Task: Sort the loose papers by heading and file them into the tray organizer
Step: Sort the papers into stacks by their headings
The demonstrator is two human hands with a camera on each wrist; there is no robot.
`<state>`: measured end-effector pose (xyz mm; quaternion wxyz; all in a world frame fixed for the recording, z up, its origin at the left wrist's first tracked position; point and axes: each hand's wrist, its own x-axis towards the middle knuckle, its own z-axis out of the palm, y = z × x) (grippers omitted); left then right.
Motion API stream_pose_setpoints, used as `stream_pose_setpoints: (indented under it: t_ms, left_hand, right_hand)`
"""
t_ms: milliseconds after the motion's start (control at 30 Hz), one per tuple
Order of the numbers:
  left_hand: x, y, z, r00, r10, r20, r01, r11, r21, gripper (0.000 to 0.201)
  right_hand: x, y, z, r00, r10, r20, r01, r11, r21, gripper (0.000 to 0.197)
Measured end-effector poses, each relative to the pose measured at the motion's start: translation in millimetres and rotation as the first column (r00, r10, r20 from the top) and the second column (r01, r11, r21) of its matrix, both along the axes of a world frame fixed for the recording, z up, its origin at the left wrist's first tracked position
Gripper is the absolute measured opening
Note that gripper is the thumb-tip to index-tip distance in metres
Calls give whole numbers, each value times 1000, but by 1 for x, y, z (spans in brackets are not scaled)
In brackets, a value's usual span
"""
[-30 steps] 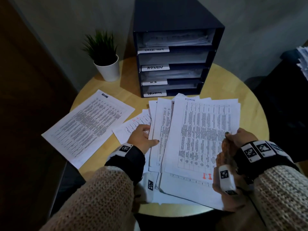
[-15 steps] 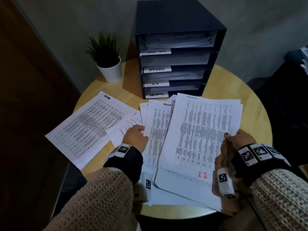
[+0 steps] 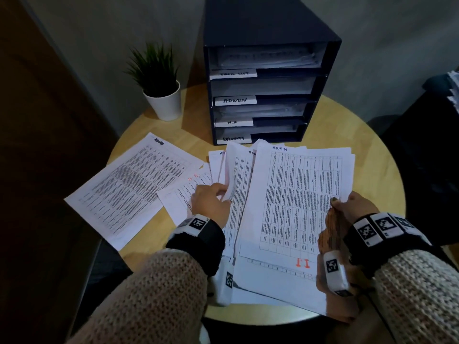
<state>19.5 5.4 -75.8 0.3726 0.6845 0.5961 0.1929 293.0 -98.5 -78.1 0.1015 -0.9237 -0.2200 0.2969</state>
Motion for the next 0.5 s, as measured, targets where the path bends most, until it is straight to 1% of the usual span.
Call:
stream_pose_setpoints:
  t_ms: [33,67,167,233,300,400,433,500]
  left_hand:
    - [0,-1,1,999,26,-27,-25,999,39,20]
    - [-1,-1,1,999,30,-19,-29,999,44,17]
    - [-3,-1,4,988,-60,143,66,997,-39,16]
    - [-2,-2,7,982,-96,160,107,992,-63,19]
    - [-2,-1,7,984,-42,174,58,994,-88,30]
    - [-7,5,13,957,78,278,-54,994,-93,56]
    - [-10,8,17,952,95,292,-82,995,-57,59]
    - [-16,17,23,926,146,347,-165,986,24,53]
  right_hand:
    - [0,0,0,1000,-4,1,4,1000,2,53]
    - [-1,0,1,1000,-6,3,6,1000,7,53]
    - [-3,-1,2,1000,-6,7,6,1000,19,54]
    - [-3,-1,3,1000,-10,4,10,1000,18,55]
    - [-4,-1,3,1000,-14,0,14,1000,23,56]
    - [-5,0,5,1000,-22,-3,22,999,49,55]
    - [-5,0,5,1000,-23,0,23,998,53,55]
    - [-3,-1,4,1000,-23,-3,23,997,73,55]
